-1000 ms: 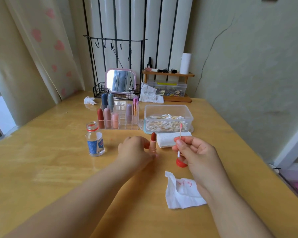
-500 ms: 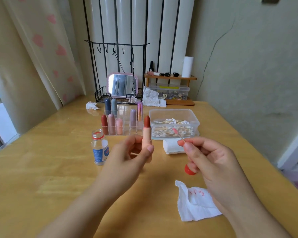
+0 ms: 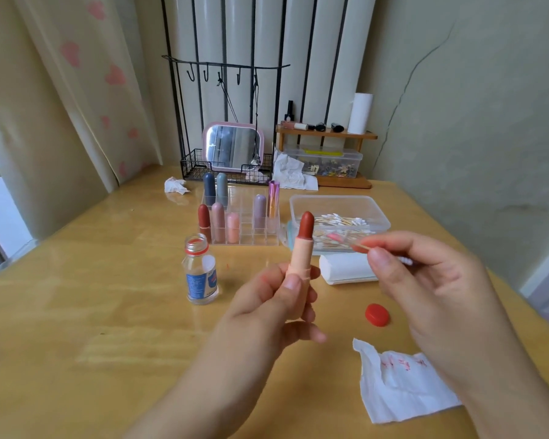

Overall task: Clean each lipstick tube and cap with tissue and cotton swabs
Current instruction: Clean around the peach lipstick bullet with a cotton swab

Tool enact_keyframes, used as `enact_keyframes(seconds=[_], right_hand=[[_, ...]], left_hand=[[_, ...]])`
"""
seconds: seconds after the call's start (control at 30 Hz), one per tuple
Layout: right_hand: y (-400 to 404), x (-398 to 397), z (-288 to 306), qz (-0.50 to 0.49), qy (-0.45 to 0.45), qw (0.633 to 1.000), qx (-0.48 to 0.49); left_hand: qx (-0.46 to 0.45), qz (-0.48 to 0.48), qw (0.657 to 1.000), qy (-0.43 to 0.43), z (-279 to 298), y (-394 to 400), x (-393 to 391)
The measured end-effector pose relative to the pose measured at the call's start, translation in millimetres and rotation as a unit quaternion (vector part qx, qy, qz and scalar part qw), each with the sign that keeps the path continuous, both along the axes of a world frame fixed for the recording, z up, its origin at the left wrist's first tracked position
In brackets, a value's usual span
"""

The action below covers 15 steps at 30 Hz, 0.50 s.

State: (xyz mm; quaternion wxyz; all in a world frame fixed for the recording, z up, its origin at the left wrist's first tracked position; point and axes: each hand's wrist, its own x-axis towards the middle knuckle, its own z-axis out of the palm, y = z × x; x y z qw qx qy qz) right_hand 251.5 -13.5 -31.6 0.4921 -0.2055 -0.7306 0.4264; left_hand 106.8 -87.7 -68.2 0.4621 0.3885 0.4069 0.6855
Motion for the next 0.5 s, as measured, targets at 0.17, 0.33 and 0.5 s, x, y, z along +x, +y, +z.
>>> enact_keyframes(seconds=[0.17, 0.33, 0.5], right_hand=[[-3, 7, -13, -0.054, -0.022, 0.997, 0.043], [-2, 12, -13, -0.076, -0.044, 0.989, 0.116], [0, 13, -15, -0.075, -0.042, 0.987, 0.133]], left_hand=[[0.006, -0.017, 1.000, -0.003, -2, 1, 4], [0.014, -0.035, 0.999, -0.004, -8, 2, 7], [0.025, -0.064, 0.997, -0.027, -10, 3, 8]])
